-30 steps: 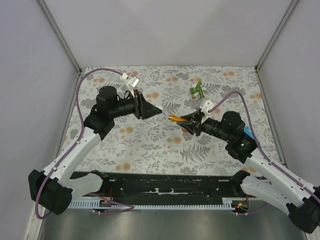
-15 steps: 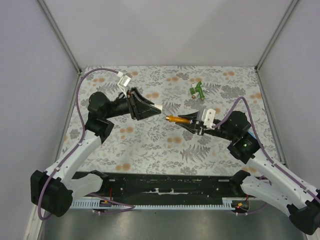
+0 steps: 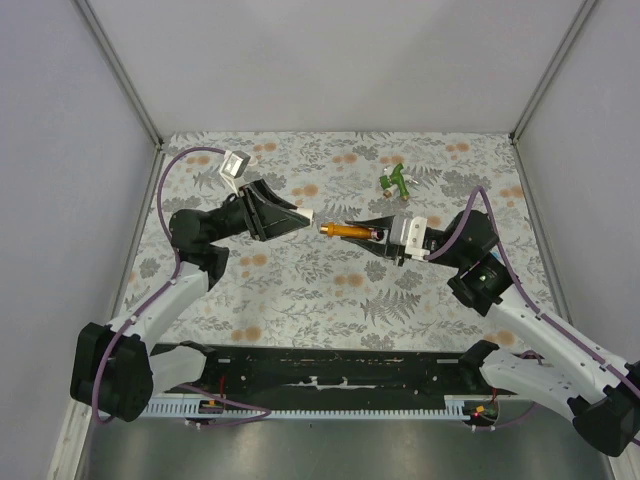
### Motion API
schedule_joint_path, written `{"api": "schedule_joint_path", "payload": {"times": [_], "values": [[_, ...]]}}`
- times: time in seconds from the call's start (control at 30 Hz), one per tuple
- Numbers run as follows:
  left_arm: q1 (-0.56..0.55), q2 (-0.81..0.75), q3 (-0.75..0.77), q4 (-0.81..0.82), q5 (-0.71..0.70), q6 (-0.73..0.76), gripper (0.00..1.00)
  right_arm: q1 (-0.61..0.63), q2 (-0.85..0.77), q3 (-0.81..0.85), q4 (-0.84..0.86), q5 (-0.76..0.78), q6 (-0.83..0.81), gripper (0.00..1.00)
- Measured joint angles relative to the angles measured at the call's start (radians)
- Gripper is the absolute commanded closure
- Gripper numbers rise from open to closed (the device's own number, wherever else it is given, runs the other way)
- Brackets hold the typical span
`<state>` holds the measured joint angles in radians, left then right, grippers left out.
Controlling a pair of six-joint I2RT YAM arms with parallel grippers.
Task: Install the water faucets
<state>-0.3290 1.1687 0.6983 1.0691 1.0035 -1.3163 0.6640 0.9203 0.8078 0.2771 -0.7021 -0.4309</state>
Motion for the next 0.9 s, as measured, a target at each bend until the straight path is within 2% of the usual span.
{"api": "schedule_joint_path", "payload": {"times": [0.2, 0.67, 0.9], "values": [[0.007, -0.045, -0.018, -0.022, -0.028, -0.010, 0.98, 0.000, 0.043, 0.021, 0.030, -0.001, -0.061, 1.00], [0.018, -0.129, -0.034, -0.320, -0.114, -0.003, 0.98, 0.000, 0.129, 0.035, 0.077, -0.009, -0.174, 1.00], [0.020, -0.134, -0.034, -0.406, -0.143, -0.008, 0.98, 0.000, 0.156, 0.035, 0.103, -0.023, -0.204, 1.00]]}}
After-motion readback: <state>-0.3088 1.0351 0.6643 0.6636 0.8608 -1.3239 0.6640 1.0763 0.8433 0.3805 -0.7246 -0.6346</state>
